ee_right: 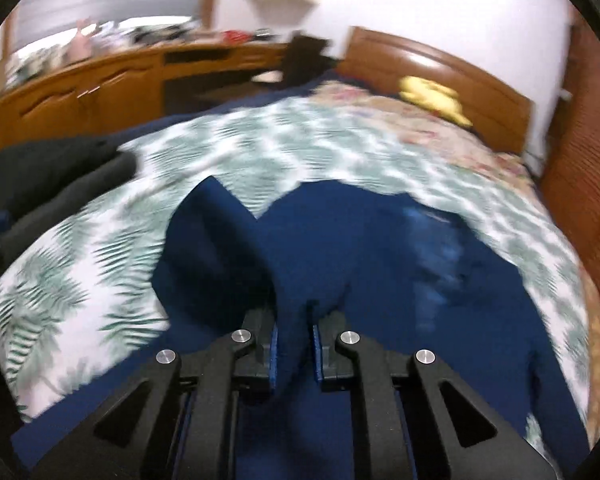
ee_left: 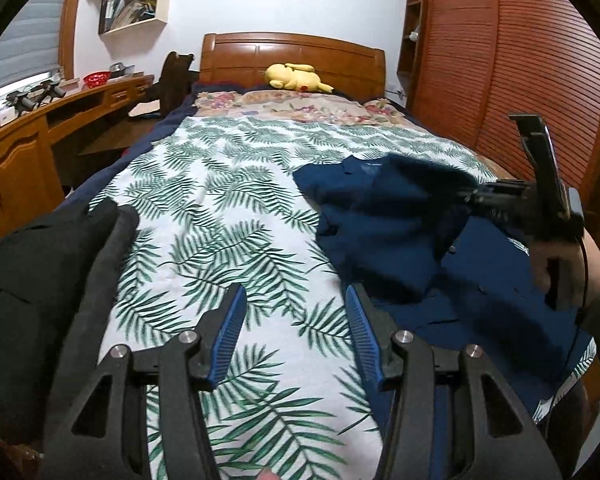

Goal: Fold large clothes

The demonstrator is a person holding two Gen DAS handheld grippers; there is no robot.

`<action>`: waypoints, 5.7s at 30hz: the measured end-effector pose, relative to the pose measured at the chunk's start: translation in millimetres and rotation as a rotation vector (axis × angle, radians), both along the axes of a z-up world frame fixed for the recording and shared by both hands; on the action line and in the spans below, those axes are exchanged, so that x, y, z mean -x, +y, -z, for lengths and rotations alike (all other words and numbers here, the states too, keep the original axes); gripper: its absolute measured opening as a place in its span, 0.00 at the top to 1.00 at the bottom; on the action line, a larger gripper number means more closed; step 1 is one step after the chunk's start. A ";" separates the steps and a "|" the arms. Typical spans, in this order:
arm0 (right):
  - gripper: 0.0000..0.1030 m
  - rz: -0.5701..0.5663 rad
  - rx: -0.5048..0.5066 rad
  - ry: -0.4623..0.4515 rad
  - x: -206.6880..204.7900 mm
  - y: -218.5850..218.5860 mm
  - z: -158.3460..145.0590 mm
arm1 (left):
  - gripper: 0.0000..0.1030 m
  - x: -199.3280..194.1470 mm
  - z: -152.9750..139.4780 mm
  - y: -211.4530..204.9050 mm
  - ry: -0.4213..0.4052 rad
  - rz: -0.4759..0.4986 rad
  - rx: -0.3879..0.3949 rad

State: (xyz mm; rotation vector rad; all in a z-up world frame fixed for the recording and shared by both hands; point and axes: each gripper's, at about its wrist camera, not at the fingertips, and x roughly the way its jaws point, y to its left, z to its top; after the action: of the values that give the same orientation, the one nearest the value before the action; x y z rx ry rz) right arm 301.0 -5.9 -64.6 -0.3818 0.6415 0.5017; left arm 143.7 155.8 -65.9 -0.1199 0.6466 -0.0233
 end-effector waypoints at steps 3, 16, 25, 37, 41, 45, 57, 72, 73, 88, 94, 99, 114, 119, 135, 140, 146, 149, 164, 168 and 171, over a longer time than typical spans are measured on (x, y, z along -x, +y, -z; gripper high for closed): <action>0.87 0.156 0.014 0.069 -31.2 -45.5 11.4 | 0.51 -5.1 -0.5 -9.1 0.002 0.017 -0.001; 0.45 0.064 0.025 0.122 -15.7 -45.4 45.9 | 0.51 -29.3 1.8 -38.1 0.017 0.054 0.007; 0.45 -0.032 0.071 0.223 -8.8 -1.2 90.2 | 0.51 -35.2 3.2 -45.4 0.024 0.064 -0.002; 0.93 0.031 0.108 0.156 -15.2 -21.0 74.7 | 0.51 -33.7 3.9 -46.5 0.020 0.070 -0.005; 0.93 0.056 0.032 0.084 -6.6 -49.6 34.0 | 0.51 -32.7 2.9 -47.8 0.016 0.076 -0.004; 0.93 0.076 -0.031 0.016 7.4 -80.4 -8.9 | 0.51 -32.0 1.4 -50.4 0.010 0.085 -0.002; 0.93 0.094 -0.151 -0.022 61.2 -130.6 -59.2 | 0.51 -39.4 -4.5 -73.6 -0.013 0.133 0.000; 0.93 0.256 -0.040 0.168 58.4 -194.8 42.1 | 0.51 -55.9 -0.2 -113.2 0.001 0.205 -0.014; 0.93 0.257 -0.037 0.172 60.2 -197.0 45.3 | 0.51 -56.5 0.3 -115.9 0.003 0.208 -0.017; 0.53 0.220 0.003 0.103 106.9 -197.4 30.4 | 0.51 -73.6 10.1 -143.2 0.022 0.235 -0.045; 0.52 0.144 -0.023 0.111 117.3 -176.1 22.0 | 0.51 -80.6 15.1 -146.9 0.041 0.228 -0.054; 0.52 0.095 -0.027 0.155 115.3 -153.7 35.6 | 0.51 -82.3 17.0 -148.9 0.046 0.227 -0.058; 0.78 0.031 0.097 0.253 96.8 -134.5 84.5 | 0.51 -82.1 18.4 -148.5 0.042 0.223 -0.055; 0.95 0.065 0.049 0.189 94.2 -153.0 57.8 | 0.51 -81.0 18.0 -146.5 0.040 0.226 -0.056; 0.93 0.462 0.061 0.030 1.4 -250.7 9.7 | 0.51 -80.7 18.1 -145.7 0.042 0.230 -0.058; 0.61 0.494 0.030 0.025 5.2 -265.8 12.5 | 0.51 -80.2 16.1 -148.3 0.036 0.234 -0.053; 0.60 0.452 0.001 0.098 22.9 -269.3 33.3 | 0.51 -84.5 16.9 -156.2 0.032 0.227 -0.030; 0.60 0.457 -0.007 0.128 32.6 -280.0 44.7 | 0.51 -89.9 18.9 -165.8 0.030 0.231 -0.021; 0.58 0.694 -0.007 0.158 52.6 -418.7 35.3 | 0.51 -90.5 31.9 -230.1 0.009 0.319 -0.023; 0.57 0.762 0.015 0.147 54.2 -457.8 28.9 | 0.51 -90.1 36.0 -243.8 0.015 0.339 -0.040; 0.57 0.809 -0.001 0.141 56.4 -488.4 24.9 | 0.51 -89.9 39.0 -252.8 0.017 0.352 -0.058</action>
State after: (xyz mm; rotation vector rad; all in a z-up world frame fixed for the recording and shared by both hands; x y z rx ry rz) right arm 244.6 -494.3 -89.5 -0.0626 0.8658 -0.2467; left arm 233.6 -97.1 -104.9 0.0504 0.6785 -0.3427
